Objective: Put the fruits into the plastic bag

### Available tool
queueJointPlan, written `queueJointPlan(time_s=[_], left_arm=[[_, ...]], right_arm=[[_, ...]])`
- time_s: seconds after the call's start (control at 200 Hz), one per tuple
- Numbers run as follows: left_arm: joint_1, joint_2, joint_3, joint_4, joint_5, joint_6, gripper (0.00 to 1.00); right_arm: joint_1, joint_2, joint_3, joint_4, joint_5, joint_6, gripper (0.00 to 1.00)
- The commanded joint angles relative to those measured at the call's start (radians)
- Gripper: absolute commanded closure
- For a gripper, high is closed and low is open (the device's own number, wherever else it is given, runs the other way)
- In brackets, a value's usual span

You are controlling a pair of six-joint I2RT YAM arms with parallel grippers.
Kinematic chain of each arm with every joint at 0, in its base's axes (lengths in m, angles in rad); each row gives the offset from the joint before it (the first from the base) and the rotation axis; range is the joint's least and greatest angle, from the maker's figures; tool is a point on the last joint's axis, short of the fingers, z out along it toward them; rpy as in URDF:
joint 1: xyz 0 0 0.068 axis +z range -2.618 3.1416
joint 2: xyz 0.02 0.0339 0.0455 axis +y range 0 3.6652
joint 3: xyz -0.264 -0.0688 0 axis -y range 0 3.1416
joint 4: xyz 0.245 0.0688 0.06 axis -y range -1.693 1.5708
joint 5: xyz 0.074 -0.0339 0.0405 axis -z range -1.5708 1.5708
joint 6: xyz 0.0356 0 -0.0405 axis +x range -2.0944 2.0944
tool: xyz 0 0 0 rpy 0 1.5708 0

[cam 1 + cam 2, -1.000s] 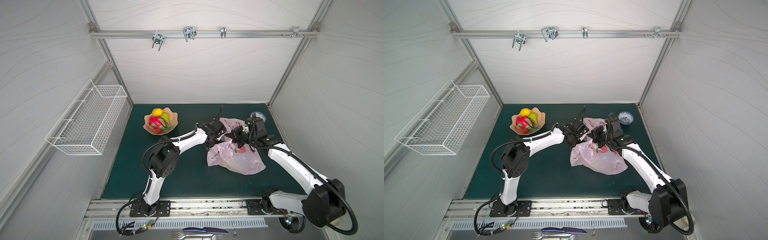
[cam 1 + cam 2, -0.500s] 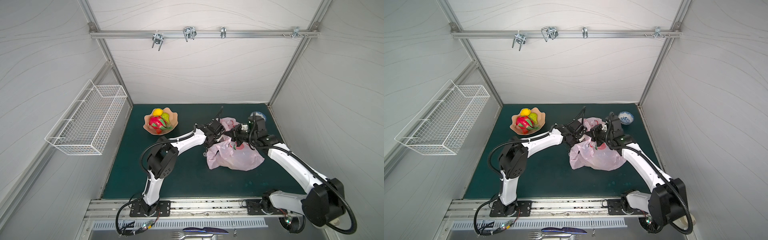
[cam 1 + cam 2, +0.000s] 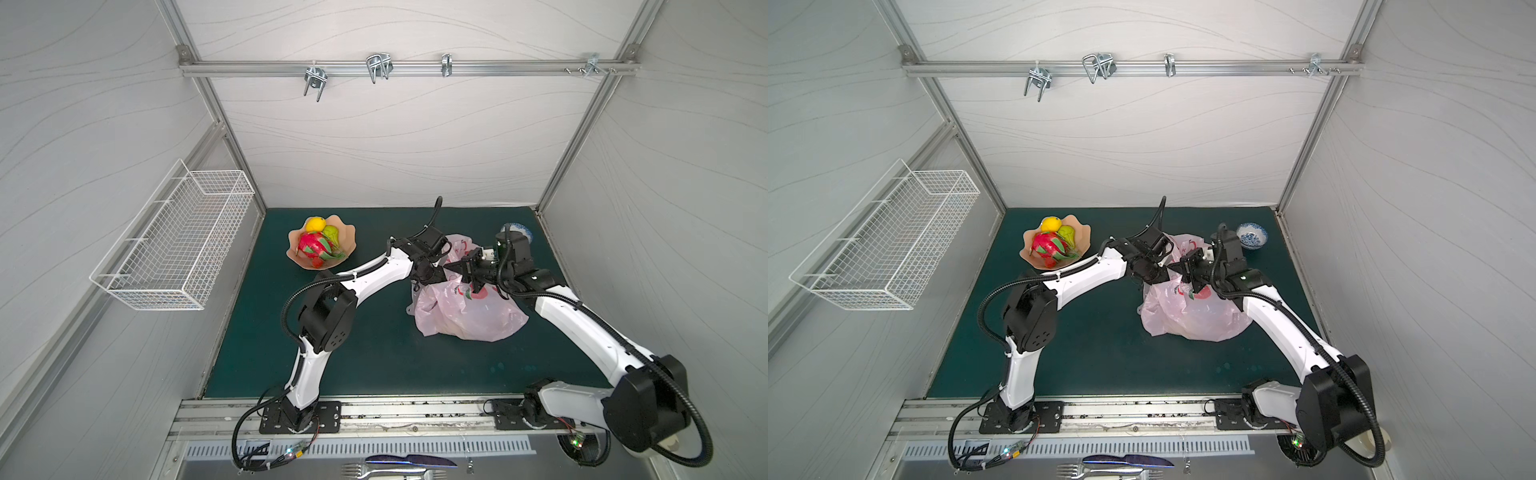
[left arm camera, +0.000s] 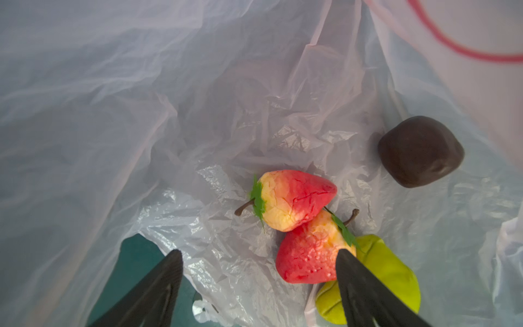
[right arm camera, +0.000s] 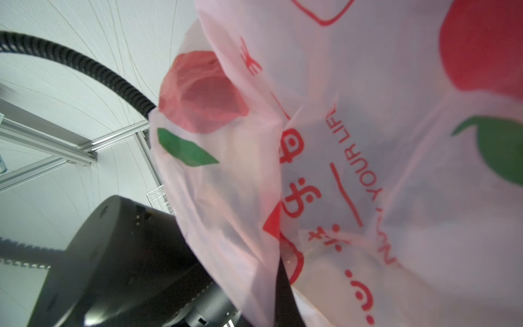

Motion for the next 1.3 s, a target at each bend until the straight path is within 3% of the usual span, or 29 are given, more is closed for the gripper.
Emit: queueJointPlan(time_s=[0.0,0.315,0.725,1.296], left_arm=[[0.005,0.007,0.037,0.008,0.018,-0.003,0.14],[0.005,-0.085,-0.105,0.074,0.099,0.082,0.13],[0.003,-0.129,-0.134,0.046,0.074,0.15,0.14],[-0.004,-0.152,-0.173,0.076,0.104,0.152,0.15]], right_arm=[[-0.006,-0.008,0.012,0.021,-0.019,-0.005,1.0],[-0.02,0.012,0.035,0.003,-0.051,-0.044,1.0],[-0.022,0.053,0.079,0.022,-0.094,-0.062,1.0],[-0.014,0.037,0.075,0.008,-0.088,-0.087,1.0]])
